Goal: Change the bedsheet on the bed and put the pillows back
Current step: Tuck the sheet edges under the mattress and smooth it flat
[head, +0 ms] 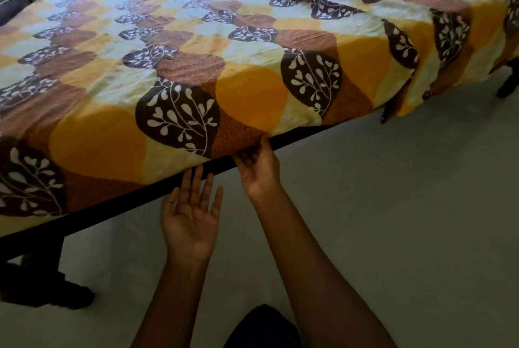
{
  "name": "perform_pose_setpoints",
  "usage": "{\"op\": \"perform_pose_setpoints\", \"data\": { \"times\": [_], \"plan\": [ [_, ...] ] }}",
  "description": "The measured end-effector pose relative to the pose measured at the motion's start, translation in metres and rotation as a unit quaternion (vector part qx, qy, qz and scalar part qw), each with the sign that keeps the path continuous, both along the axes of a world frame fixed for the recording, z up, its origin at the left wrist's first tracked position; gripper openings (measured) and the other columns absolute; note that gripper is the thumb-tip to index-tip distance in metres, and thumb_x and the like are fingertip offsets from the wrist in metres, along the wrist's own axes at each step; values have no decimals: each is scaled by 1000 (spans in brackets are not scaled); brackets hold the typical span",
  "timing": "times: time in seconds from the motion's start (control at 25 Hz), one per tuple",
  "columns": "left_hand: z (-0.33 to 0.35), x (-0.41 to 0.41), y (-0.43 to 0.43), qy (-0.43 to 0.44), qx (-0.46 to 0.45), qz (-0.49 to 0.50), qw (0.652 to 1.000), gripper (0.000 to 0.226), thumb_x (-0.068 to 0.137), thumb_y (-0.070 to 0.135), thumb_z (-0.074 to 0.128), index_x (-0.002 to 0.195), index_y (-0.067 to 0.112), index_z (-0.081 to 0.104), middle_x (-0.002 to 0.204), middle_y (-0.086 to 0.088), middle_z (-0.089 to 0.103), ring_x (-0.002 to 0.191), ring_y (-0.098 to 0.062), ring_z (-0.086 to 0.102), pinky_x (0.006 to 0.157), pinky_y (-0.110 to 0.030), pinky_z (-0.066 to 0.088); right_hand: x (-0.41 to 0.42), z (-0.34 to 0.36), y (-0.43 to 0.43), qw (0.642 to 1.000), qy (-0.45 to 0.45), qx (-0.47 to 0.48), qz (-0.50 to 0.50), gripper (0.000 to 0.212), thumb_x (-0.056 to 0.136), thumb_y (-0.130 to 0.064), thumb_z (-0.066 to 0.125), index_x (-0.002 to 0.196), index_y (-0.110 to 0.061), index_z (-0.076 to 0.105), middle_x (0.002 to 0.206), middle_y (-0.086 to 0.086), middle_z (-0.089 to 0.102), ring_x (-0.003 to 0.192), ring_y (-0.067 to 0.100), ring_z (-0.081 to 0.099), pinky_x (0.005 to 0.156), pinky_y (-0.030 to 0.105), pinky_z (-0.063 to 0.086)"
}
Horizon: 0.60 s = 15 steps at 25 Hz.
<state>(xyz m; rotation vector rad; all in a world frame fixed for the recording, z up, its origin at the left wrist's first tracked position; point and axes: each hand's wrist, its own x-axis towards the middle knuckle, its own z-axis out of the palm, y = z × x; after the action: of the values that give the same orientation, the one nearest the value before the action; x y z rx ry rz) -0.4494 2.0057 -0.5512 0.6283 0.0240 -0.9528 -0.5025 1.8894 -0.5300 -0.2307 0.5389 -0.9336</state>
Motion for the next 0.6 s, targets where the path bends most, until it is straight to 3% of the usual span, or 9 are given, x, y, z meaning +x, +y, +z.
{"op": "perform_pose_setpoints", "data": {
  "times": [0.12,0.24,0.4,0.6],
  "plan": [
    [-6,-39,-21,-13,54,-74,996,40,94,27,34,126,14,54,127,-6,60,117,-23,55,99,-39,41,-48,-30,-4,997,40,2,-64,34,98,-18,43,129,-5,49,123,15,58,104,22,59,84,28,49],
    [7,-82,-64,-14,36,-160,986,38,96,24,34,125,12,54,122,-7,61,117,-23,55,100,-38,41,-90,-37,-41,987,30,5,-159,32,97,-17,44,125,-5,53,109,9,61,98,18,60,81,27,50],
    [29,-109,-125,22,8,-189,982,28,95,27,41,112,13,57,121,-7,59,120,-24,52,97,-40,43,-120,-26,-95,977,11,-17,-213,37,97,-23,44,131,-10,51,127,9,55,111,20,56,83,29,49],
    [16,-107,-153,87,-71,-162,980,51,90,38,43,134,12,45,133,-7,53,124,-23,48,99,-45,40,-127,-30,-123,984,-45,-39,-167,45,100,-38,28,132,-12,47,126,8,54,114,21,51,100,38,41]
  ]
}}
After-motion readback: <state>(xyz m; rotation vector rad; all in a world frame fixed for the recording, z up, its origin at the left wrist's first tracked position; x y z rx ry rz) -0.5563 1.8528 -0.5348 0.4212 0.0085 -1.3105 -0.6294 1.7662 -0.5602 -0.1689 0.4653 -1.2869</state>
